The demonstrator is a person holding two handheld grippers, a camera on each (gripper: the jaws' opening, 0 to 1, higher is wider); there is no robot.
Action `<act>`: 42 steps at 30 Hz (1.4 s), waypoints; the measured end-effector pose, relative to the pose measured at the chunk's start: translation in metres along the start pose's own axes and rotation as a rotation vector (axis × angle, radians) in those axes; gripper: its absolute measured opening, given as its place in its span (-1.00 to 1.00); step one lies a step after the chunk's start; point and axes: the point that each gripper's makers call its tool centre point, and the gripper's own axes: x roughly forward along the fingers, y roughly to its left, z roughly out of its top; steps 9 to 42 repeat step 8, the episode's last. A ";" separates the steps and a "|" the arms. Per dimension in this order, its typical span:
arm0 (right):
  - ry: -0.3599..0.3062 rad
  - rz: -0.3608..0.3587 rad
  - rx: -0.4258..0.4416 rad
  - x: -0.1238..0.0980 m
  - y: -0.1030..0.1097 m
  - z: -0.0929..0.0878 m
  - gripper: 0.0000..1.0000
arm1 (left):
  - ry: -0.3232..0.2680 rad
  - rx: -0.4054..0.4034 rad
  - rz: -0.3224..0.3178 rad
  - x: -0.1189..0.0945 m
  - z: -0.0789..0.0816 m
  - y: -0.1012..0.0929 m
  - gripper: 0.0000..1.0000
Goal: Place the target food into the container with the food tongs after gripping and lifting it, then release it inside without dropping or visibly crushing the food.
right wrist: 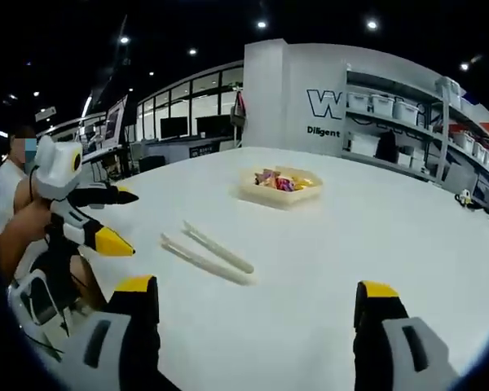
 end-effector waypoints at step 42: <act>-0.015 -0.007 -0.004 -0.003 -0.003 0.003 0.99 | -0.003 -0.029 -0.027 0.002 -0.001 -0.008 0.84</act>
